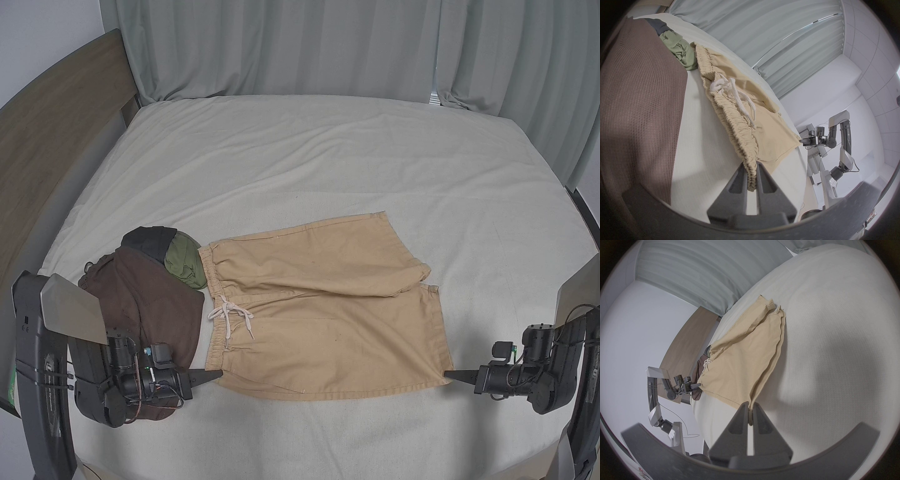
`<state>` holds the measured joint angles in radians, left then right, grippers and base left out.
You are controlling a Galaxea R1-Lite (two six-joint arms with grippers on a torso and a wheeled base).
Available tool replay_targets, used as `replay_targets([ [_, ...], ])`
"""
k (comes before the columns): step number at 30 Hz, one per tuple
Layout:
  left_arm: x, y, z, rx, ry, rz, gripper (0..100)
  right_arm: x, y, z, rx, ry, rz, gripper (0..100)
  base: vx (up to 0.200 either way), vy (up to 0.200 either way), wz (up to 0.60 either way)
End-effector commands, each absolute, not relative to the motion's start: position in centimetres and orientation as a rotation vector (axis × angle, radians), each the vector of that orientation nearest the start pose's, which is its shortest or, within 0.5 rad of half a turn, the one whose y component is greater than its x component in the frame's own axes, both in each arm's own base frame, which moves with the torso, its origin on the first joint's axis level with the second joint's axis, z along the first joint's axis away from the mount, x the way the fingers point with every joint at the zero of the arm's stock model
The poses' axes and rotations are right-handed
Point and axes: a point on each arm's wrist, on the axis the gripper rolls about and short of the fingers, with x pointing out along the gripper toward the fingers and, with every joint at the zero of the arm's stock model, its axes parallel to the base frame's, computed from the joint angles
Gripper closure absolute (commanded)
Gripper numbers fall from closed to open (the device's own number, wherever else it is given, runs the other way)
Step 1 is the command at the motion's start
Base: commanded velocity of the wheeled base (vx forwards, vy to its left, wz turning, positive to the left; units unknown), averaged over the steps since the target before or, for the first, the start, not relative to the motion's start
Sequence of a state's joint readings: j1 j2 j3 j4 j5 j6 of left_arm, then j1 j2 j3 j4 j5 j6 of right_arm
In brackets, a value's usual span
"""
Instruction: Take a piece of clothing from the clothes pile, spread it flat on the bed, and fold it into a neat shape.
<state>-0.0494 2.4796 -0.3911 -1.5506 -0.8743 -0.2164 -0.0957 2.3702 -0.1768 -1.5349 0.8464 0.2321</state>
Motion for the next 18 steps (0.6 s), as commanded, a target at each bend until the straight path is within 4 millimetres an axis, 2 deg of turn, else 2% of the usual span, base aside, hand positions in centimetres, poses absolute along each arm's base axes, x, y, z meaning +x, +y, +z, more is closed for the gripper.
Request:
replay_targets([
  [1,28.9,-3.0,-4.5,-0.421,0.607,-0.841,100,24.4,-0.8,-3.5,0.516,0.697,0.651,100,0.0,0.0,0.0],
  [9,27.4,-2.9,-3.5,-0.413,0.62,-0.842,100,23.2,-0.9,-3.9,0.463,0.717,0.659,100,0.0,0.0,0.0],
  [18,26.0,-2.8,-3.7,-0.383,0.648,-0.848,100,22.3,-0.9,-3.7,0.44,0.727,0.662,100,0.0,0.0,0.0],
])
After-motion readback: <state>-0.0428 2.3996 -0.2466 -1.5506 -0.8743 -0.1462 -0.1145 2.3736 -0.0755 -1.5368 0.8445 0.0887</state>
